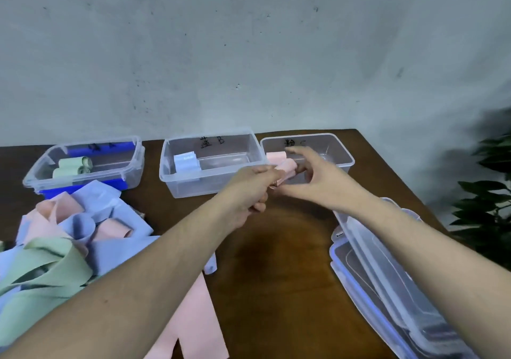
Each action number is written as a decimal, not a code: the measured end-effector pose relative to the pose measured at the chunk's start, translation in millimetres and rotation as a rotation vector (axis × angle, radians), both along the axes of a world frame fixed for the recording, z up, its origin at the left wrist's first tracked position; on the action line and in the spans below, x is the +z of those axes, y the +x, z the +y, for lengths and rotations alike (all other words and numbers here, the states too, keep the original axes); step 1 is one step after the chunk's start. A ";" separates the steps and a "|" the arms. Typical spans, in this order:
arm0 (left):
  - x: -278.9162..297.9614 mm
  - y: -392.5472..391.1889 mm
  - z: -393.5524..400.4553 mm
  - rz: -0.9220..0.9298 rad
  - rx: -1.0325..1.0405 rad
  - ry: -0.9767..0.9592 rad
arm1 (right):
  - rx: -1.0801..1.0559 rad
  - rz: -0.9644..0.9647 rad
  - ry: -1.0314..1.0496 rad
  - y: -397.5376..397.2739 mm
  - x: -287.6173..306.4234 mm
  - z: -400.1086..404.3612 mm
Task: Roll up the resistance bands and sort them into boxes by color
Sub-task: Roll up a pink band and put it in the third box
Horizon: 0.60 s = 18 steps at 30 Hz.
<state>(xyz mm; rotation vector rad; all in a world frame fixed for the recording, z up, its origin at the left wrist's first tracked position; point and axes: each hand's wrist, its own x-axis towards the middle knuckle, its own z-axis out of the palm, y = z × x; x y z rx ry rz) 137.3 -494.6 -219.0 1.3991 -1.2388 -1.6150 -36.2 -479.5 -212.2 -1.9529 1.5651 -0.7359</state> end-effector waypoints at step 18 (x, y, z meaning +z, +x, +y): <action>30.3 -21.5 -88.6 -0.566 -0.344 -0.398 | 0.242 0.212 0.137 -56.6 26.3 -122.2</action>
